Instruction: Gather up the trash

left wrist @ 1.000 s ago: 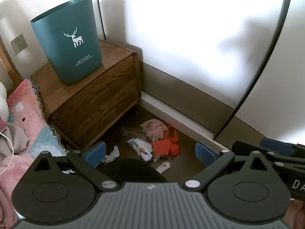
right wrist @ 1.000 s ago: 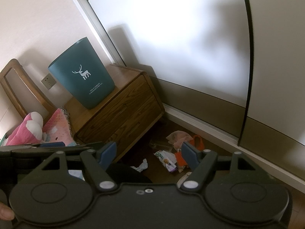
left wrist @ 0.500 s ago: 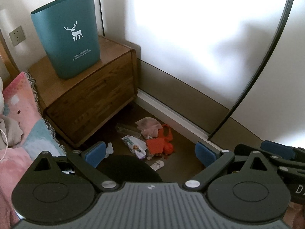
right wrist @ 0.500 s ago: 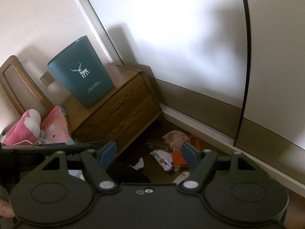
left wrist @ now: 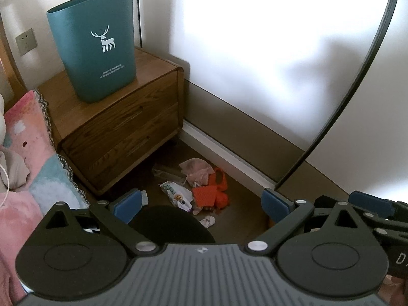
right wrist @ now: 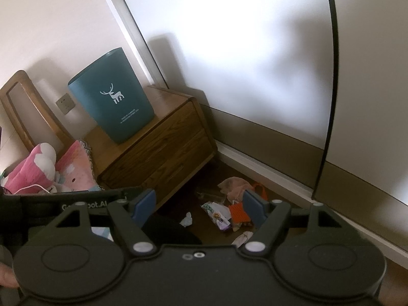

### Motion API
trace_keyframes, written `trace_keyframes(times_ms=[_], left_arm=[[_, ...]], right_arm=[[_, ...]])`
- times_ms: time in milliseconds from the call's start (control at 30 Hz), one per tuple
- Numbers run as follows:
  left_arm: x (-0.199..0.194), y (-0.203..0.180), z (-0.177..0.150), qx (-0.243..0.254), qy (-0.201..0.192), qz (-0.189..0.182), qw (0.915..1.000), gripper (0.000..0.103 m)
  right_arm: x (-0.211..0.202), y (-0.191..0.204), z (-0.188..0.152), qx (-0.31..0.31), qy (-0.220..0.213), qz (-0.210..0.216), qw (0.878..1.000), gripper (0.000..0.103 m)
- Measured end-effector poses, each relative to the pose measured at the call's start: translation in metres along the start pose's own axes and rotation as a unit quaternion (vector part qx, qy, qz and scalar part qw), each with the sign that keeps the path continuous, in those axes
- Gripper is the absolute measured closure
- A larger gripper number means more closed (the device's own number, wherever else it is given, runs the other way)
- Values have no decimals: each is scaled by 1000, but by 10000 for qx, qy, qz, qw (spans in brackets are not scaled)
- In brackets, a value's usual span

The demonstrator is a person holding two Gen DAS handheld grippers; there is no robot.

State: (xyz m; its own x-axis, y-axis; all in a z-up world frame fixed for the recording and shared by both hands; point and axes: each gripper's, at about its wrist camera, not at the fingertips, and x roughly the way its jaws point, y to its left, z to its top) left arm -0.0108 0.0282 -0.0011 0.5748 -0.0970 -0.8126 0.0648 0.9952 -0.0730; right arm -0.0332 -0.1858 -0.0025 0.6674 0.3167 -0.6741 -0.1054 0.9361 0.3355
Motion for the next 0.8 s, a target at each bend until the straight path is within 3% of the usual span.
trace_keyframes(times_ms=[500,800], left_arm=[[3,12,-3,-136,-27,-146,9998,2],[22,24,1,-246,27,-165,9996,2]], right_arm=[[8,10,2,-151,76,-97,9998,28],[39,14,9,-299,230,-196,9991,28]])
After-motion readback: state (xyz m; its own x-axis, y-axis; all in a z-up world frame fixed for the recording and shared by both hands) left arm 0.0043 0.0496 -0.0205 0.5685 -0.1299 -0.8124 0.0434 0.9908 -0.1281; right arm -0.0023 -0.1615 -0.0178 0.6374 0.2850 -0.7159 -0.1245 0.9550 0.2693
